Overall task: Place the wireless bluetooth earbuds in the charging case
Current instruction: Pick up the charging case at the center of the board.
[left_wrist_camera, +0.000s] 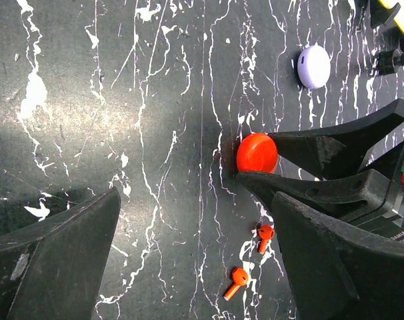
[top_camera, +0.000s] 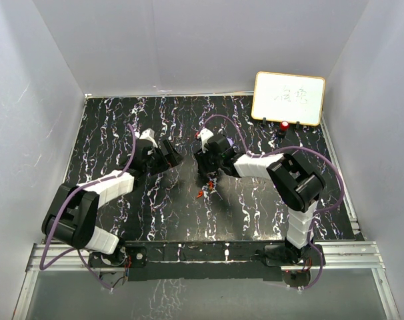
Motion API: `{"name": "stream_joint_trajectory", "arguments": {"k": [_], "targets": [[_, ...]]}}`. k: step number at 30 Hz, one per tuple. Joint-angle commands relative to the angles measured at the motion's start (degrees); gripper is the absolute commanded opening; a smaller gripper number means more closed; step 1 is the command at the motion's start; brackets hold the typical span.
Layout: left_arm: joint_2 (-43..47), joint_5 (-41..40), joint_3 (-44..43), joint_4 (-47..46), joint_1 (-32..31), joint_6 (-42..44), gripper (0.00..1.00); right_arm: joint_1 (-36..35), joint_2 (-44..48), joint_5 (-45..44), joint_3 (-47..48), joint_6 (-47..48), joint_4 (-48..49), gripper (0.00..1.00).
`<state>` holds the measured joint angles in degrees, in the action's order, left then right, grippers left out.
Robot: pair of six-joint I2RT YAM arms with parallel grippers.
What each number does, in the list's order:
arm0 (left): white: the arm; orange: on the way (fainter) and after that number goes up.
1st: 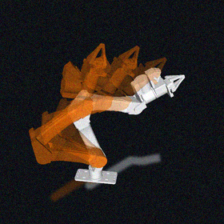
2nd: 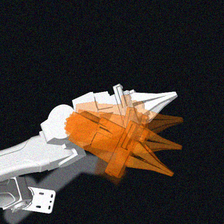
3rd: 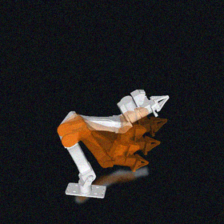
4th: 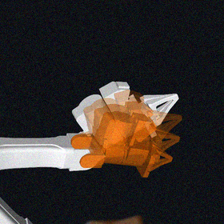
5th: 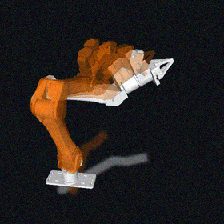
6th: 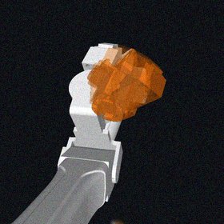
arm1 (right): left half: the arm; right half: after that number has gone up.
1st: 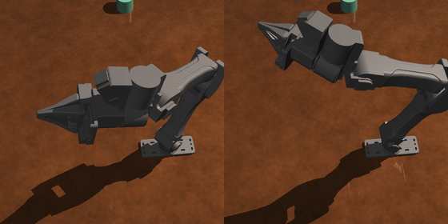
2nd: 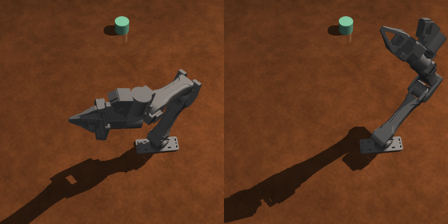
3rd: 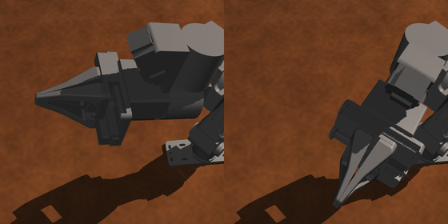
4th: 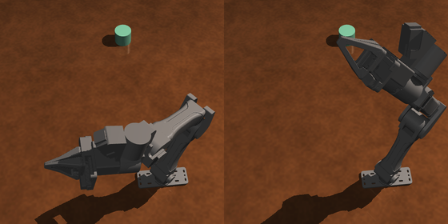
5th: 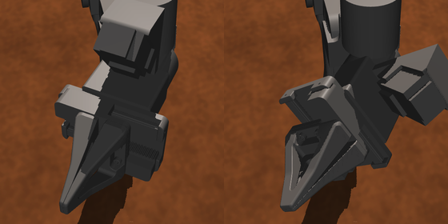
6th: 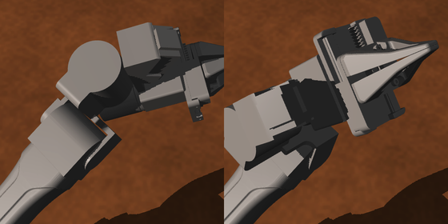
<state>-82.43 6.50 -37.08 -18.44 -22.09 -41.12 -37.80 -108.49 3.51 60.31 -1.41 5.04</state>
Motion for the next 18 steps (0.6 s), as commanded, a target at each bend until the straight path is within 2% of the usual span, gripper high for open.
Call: {"name": "stream_joint_trajectory", "arguments": {"k": [1,9,13,18], "targets": [[-1.15,2.46,-1.77,-0.48,0.83,-0.69,0.95,-0.61,1.14,-1.00,-1.67,-0.24,1.49,0.31],[-1.59,7.86,-2.29,-6.00,1.08,-3.98,0.92,-0.58,13.81,4.90,-15.51,-4.23,22.64,0.29],[-1.76,9.52,-2.61,-8.28,1.03,-4.55,0.90,-0.55,15.62,7.17,-17.36,-5.16,26.38,0.28],[-2.14,12.54,-1.37,-13.10,0.98,-7.14,0.83,-0.53,18.11,9.40,-20.66,-6.29,32.39,0.27]]}}
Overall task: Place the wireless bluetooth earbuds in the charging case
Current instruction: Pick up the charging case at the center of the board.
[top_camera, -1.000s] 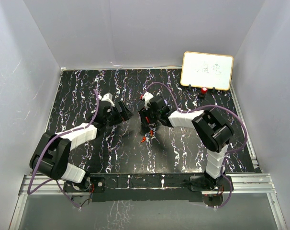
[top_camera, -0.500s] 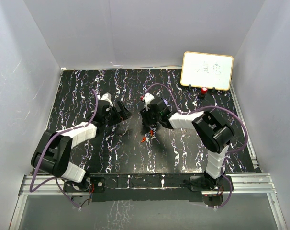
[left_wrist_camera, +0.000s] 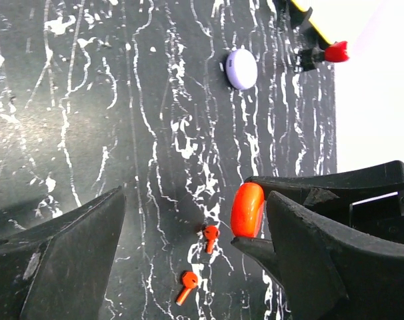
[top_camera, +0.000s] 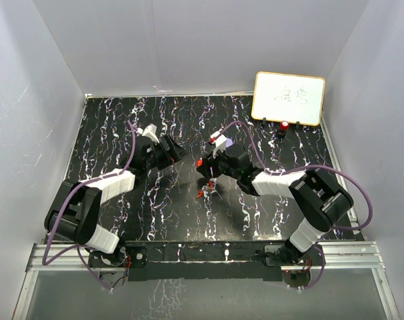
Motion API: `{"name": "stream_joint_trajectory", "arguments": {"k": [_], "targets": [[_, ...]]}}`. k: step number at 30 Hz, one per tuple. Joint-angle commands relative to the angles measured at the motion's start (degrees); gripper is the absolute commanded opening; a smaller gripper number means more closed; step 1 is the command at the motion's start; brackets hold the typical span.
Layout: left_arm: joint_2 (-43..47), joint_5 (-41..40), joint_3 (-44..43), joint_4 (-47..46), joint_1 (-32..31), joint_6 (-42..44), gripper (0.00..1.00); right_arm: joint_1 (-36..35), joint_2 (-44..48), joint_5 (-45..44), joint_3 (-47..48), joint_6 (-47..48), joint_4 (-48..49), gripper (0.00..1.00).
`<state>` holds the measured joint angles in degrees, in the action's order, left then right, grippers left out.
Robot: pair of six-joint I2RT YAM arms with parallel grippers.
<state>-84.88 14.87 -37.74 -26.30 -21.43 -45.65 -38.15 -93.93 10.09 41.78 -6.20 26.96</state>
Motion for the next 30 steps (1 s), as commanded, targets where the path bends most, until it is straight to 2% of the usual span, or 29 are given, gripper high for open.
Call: {"name": "stream_joint_trajectory", "arguments": {"k": [1,11,16,22,30], "targets": [[0.35,5.02,-0.13,-6.96,0.27,-3.55,0.81,-0.17,3.85,3.14,-2.48,-1.60,11.44,0.27],[0.04,5.98,1.71,-12.65,-3.83,-5.20,0.68,-0.21,2.52,5.29,-0.48,-2.99,12.42,0.26],[-0.28,6.38,2.22,-14.83,-5.74,-5.24,0.58,-0.17,1.57,6.16,0.95,-3.88,12.42,0.26],[1.07,6.48,3.02,-14.21,-6.52,-4.55,0.46,-0.01,0.59,6.43,2.47,-5.69,12.07,0.25],[3.36,5.79,4.07,-12.74,-6.52,-3.95,0.39,1.16,-0.38,7.58,3.29,-7.65,12.46,0.24]]}}
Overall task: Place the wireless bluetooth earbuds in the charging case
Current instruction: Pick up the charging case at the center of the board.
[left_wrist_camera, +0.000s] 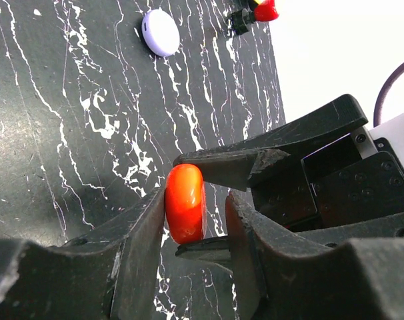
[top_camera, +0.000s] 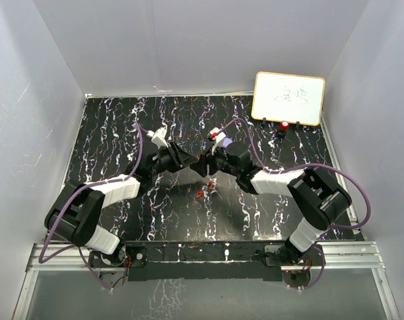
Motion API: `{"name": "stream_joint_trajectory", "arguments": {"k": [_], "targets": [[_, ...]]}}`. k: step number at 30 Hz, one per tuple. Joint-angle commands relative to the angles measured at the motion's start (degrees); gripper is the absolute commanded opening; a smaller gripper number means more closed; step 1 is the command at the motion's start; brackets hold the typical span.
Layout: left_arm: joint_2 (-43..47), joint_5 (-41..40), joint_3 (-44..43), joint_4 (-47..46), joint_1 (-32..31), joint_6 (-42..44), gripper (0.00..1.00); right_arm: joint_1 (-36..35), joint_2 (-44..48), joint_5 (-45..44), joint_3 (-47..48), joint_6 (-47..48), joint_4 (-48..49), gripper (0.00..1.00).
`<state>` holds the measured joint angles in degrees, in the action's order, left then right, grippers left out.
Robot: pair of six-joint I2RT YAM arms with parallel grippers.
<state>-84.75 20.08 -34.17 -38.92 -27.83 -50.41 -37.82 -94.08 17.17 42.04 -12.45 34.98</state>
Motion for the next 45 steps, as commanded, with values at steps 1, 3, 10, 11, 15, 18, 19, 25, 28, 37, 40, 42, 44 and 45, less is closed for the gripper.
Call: {"name": "stream_joint_trajectory", "arguments": {"k": [1,3,10,11,15,18,19,25,28,37,40,42,44,45], "targets": [[3.34,0.58,0.56,-0.04,-0.09,0.91,0.38,1.02,-0.19,0.84,3.04,-1.68,4.63,0.24],[3.58,0.56,0.68,-0.12,-0.14,0.86,0.36,1.38,-0.21,1.21,3.09,-2.16,4.89,0.24],[3.56,0.84,0.69,-0.37,-0.11,0.84,0.22,2.41,-0.40,3.11,3.13,-3.83,5.87,0.23],[3.54,0.84,0.69,-0.45,-0.11,0.82,0.20,2.56,-0.44,3.39,3.13,-4.14,6.15,0.23],[3.47,0.78,0.80,-1.09,-0.12,0.80,0.15,2.96,-0.98,4.92,3.71,-5.22,6.54,0.23],[3.36,0.34,0.86,-1.38,-0.11,0.72,0.08,3.14,-1.51,6.17,4.38,-5.82,6.47,0.34],[3.32,0.05,0.82,-1.38,-0.10,0.75,0.05,3.23,-1.64,6.51,4.67,-6.10,6.22,0.42],[3.78,-2.54,0.12,1.63,-0.05,2.64,0.00,4.64,-0.15,7.09,3.95,-8.11,5.88,0.70],[3.89,-2.98,-0.10,2.22,0.68,3.26,0.00,6.39,2.11,7.44,2.36,-9.31,5.88,0.74],[3.71,-0.87,0.32,-0.40,2.87,4.70,0.00,12.86,10.65,9.44,0.65,-12.90,-3.27,0.78],[2.71,0.91,0.25,-3.20,2.87,4.63,0.00,12.91,9.72,9.27,2.82,-13.54,-7.56,0.78],[2.13,1.71,0.09,-4.78,2.88,4.54,0.00,12.80,8.83,8.94,4.14,-14.01,-9.75,0.78],[1.56,2.55,-0.33,-5.88,2.87,4.53,0.00,12.77,7.99,8.44,4.82,-14.82,-10.71,0.77],[1.26,2.98,-0.57,-6.25,2.87,4.53,0.00,12.52,7.67,8.15,4.96,-15.06,-10.74,0.77]]}}
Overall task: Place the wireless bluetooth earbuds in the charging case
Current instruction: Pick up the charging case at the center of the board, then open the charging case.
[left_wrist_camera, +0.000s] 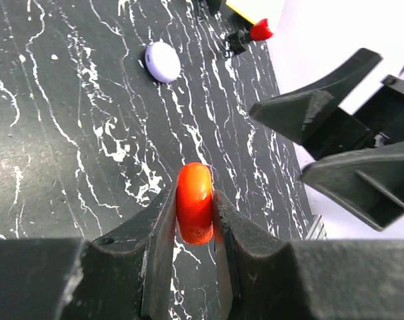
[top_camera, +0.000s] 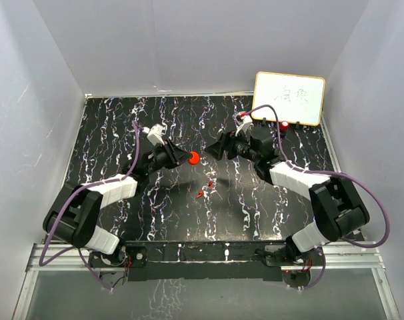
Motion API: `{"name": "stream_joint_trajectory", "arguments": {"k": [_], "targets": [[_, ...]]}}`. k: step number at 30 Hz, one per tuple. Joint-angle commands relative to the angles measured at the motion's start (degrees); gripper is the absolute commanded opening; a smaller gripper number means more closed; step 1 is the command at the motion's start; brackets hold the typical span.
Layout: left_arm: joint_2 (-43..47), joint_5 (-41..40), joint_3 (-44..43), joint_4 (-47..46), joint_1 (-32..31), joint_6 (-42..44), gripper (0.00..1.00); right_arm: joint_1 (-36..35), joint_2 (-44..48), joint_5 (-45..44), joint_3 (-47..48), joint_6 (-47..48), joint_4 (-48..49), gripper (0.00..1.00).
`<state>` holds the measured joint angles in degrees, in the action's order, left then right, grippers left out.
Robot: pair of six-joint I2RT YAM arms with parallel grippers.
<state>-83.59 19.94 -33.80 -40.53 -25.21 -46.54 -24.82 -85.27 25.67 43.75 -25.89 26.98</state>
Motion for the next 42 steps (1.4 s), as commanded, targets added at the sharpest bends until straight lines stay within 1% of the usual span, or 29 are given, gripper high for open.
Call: {"name": "stream_joint_trajectory", "arguments": {"k": [1,5,16,23,35,38,39,42], "targets": [[-0.31,3.61,-1.30,-5.12,0.25,0.67,0.00,-0.76,-1.39,-0.90,3.32,-1.84,-2.92,0.77],[-1.29,5.09,-1.94,-6.59,0.25,0.29,0.00,-1.69,-2.88,-1.35,3.78,-2.17,-2.85,0.77],[-1.84,6.30,-3.05,-6.82,0.25,0.25,0.00,-4.15,-6.39,-2.05,3.69,-3.67,-1.67,0.77],[-1.77,7.41,-3.92,-7.84,0.25,-1.22,0.00,-4.36,-8.67,-3.09,2.66,-4.43,0.07,0.77],[-2.20,9.02,-3.05,-9.86,0.25,-3.73,0.00,-4.38,-9.97,-2.91,4.53,-4.17,0.53,0.78],[-1.44,7.39,-3.34,-7.31,0.46,-3.14,0.00,-4.36,-9.39,-3.74,4.15,-3.84,-0.35,0.77],[-1.02,6.48,-3.65,-5.12,0.80,-2.87,0.00,-4.36,-8.77,-4.27,3.72,-3.45,-0.93,0.77],[-0.70,6.70,-3.87,-3.62,3.02,-3.70,0.00,-4.36,-6.05,-6.46,2.32,-1.68,-3.87,0.77]]}}
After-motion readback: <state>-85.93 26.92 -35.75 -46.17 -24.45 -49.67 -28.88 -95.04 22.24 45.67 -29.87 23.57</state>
